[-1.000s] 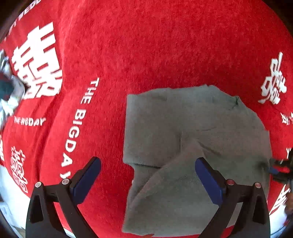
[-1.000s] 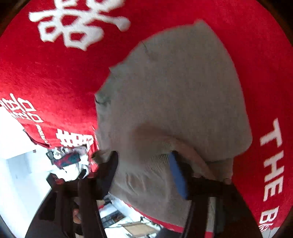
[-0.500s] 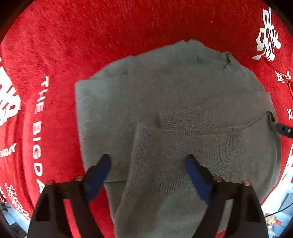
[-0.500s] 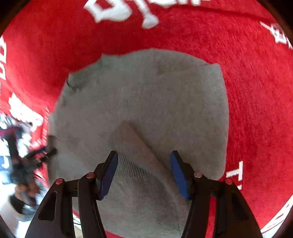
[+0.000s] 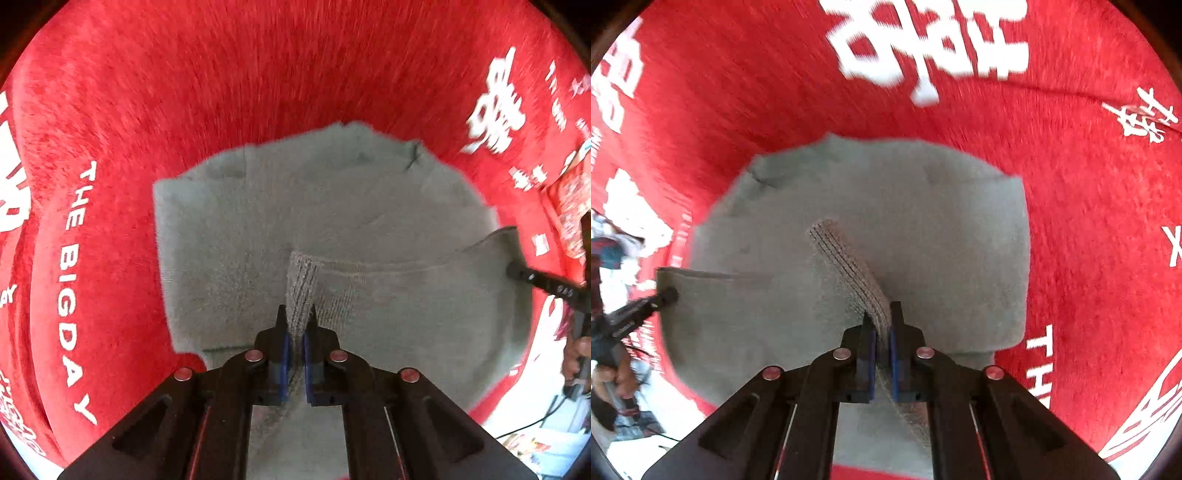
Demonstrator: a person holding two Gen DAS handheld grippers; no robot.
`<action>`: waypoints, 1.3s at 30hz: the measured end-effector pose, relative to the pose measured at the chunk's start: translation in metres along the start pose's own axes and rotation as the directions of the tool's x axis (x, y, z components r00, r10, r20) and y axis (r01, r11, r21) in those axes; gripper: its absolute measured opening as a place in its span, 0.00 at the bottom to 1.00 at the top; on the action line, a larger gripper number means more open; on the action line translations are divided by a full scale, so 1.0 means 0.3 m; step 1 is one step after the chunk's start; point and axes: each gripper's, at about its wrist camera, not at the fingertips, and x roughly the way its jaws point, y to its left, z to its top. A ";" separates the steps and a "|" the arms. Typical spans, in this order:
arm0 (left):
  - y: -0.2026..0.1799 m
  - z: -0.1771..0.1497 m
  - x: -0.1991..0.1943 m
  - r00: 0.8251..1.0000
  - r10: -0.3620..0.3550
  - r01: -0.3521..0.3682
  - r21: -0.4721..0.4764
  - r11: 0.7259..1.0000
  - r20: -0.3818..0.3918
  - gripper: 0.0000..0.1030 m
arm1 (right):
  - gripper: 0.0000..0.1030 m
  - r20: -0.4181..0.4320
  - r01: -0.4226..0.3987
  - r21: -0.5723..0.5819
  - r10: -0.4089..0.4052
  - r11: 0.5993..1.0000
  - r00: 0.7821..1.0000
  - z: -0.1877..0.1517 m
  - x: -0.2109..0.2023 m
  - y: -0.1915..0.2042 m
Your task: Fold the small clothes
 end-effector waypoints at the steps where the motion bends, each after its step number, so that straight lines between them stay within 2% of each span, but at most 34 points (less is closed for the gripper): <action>1: -0.001 0.000 -0.047 1.000 -0.013 0.013 -0.003 1.000 0.020 0.07 | 0.06 0.022 -0.014 0.001 0.014 1.000 1.000 0.007 -0.044 0.004; 5: -0.016 0.037 -0.201 0.993 -0.013 0.010 0.024 1.000 0.115 0.07 | 0.06 0.105 -0.032 -0.008 0.033 0.999 0.994 0.098 -0.151 0.016; 9: -0.007 0.166 -0.238 0.981 -0.007 0.001 0.033 0.999 0.193 0.07 | 0.06 0.119 -0.032 0.008 0.031 0.999 0.992 0.245 -0.085 -0.007; 12: 0.014 0.271 -0.142 0.980 0.020 -0.026 0.028 0.999 0.198 0.07 | 0.06 0.063 -0.024 0.037 0.022 0.999 0.998 0.322 0.079 -0.032; 16: 0.034 0.359 0.099 0.985 0.130 -0.133 0.021 0.991 0.114 0.07 | 0.06 -0.029 0.002 0.101 0.001 0.995 1.000 0.358 0.301 -0.092; 19: 0.059 0.376 0.250 0.979 0.196 -0.196 -0.007 0.981 0.047 0.07 | 0.06 -0.041 -0.017 0.163 0.024 0.986 0.999 0.356 0.369 -0.135; 22: 0.074 0.382 0.296 0.972 0.230 -0.229 -0.030 0.973 0.051 0.10 | 0.06 -0.017 -0.052 0.221 0.057 0.974 0.998 0.351 0.359 -0.168; 23: 0.078 0.387 0.296 0.969 0.240 -0.238 -0.038 0.970 0.052 0.20 | 0.07 -0.009 -0.043 0.229 0.047 0.973 0.999 0.351 0.352 -0.174; 24: 0.085 0.391 0.291 0.963 0.265 -0.262 -0.052 0.964 0.057 0.30 | 0.14 0.001 -0.020 0.237 0.020 0.971 1.000 0.354 0.341 -0.185; 25: 0.099 0.397 0.280 0.943 0.326 -0.321 -0.072 0.944 0.069 0.58 | 0.20 0.006 0.030 0.251 -0.032 0.968 0.999 0.357 0.329 -0.197; 26: 0.120 0.402 0.261 0.913 0.399 -0.390 -0.103 0.915 0.085 0.72 | 0.32 0.007 0.068 0.264 -0.073 0.962 0.997 0.357 0.318 -0.206; 27: 0.144 0.404 0.241 0.898 0.429 -0.417 -0.129 0.900 0.093 0.72 | 0.32 0.011 0.114 0.285 -0.122 0.952 0.993 0.359 0.305 -0.221; 28: 0.163 0.407 0.229 0.899 0.430 -0.416 -0.144 0.898 0.086 0.72 | 0.32 0.010 0.151 0.305 -0.162 0.940 0.987 0.360 0.290 -0.238; 29: 0.191 0.409 0.212 0.904 0.421 -0.406 -0.162 0.899 0.069 0.72 | 0.32 0.014 0.151 0.318 -0.164 0.936 0.986 0.358 0.278 -0.250; 31: 0.220 0.402 0.178 0.909 0.412 -0.397 -0.176 0.901 0.058 0.72 | 0.32 0.029 0.111 0.332 -0.128 0.937 0.991 0.342 0.246 -0.262; 33: 0.230 0.378 0.144 0.915 0.400 -0.386 -0.168 0.907 0.056 0.72 | 0.35 0.041 0.037 0.308 -0.052 0.951 0.998 0.301 0.201 -0.256; 34: 0.231 0.357 0.128 0.922 0.385 -0.373 -0.158 0.914 0.051 0.72 | 0.36 0.037 0.010 0.288 -0.021 0.958 0.999 0.278 0.188 -0.245; 36: 0.227 0.298 0.111 0.942 0.334 -0.328 -0.140 0.934 0.024 0.72 | 0.46 0.007 -0.004 0.250 0.002 0.968 1.000 0.207 0.166 -0.227; 39: 0.211 0.153 0.121 0.973 0.227 -0.232 -0.141 0.962 -0.046 0.72 | 0.48 -0.050 0.010 0.248 0.002 0.969 0.999 0.076 0.141 -0.240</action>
